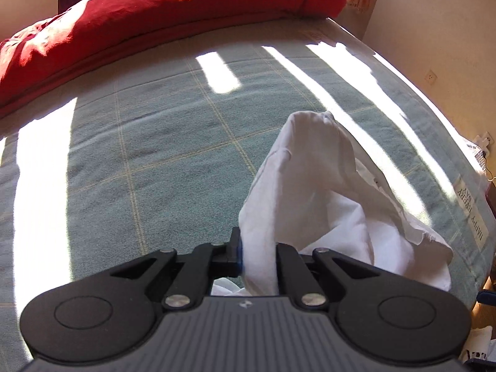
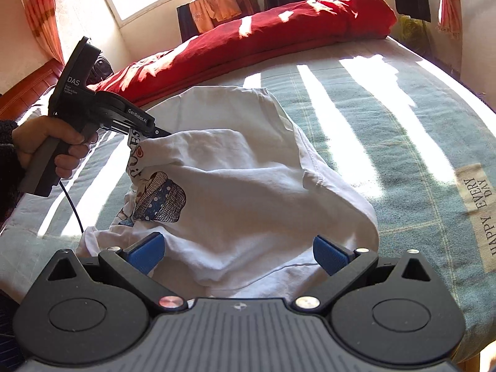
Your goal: Fold clothes
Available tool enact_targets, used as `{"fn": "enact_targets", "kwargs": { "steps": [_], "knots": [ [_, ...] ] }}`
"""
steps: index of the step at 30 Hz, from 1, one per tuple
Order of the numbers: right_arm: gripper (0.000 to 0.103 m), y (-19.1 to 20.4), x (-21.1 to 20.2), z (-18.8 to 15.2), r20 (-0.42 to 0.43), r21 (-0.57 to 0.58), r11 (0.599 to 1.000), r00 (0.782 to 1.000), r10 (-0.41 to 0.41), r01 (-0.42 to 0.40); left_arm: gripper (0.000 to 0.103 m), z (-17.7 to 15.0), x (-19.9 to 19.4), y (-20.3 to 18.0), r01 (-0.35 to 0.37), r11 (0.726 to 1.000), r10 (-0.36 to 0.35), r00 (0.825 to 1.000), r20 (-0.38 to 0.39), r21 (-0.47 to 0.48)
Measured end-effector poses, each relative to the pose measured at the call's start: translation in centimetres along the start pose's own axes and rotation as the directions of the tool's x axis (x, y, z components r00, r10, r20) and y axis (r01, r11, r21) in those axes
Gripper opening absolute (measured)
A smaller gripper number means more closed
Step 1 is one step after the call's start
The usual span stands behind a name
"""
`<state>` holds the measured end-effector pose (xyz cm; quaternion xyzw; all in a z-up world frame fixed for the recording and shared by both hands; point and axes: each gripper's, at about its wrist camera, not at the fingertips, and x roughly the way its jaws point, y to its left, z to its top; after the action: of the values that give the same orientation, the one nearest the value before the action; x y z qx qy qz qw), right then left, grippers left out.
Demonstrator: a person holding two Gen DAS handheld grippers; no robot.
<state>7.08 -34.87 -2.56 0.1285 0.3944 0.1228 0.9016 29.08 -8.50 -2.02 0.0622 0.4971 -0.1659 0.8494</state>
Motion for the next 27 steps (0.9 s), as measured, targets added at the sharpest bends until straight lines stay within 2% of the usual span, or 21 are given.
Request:
{"fn": "enact_targets", "kwargs": {
  "steps": [9, 15, 19, 24, 27],
  "knots": [
    [0.103, 1.0, 0.0, -0.7, -0.005, -0.005, 1.000, 1.000, -0.025, 0.025, 0.002, -2.0, -4.3, 8.4, -0.103, 0.982, 0.111, 0.993, 0.043, -0.156],
    [0.103, 2.1, 2.8, -1.0, -0.043, 0.016, 1.000, 0.999, 0.009, -0.009, 0.002, -5.0, -6.2, 14.3, -0.146, 0.956, 0.161, 0.986, 0.039, -0.256],
    [0.102, 4.0, 5.1, -0.8, -0.090, 0.024, 0.999, 0.995, 0.039, -0.037, 0.002, -7.3, -6.8, 17.0, -0.141, 0.940, 0.159, 0.987, 0.032, -0.310],
    [0.102, 9.1, 7.9, -0.1, -0.091, -0.103, 0.993, 0.994, 0.055, -0.065, 0.002, -8.8, -7.3, 17.9, -0.085, 0.941, 0.111, 0.992, 0.061, -0.328],
    [0.102, 12.5, 10.7, -0.2, -0.102, -0.242, 0.970, 0.995, -0.006, -0.019, 0.002, -8.8, -7.4, 18.1, -0.061, 0.944, 0.090, 0.993, 0.077, -0.325]
  ]
}}
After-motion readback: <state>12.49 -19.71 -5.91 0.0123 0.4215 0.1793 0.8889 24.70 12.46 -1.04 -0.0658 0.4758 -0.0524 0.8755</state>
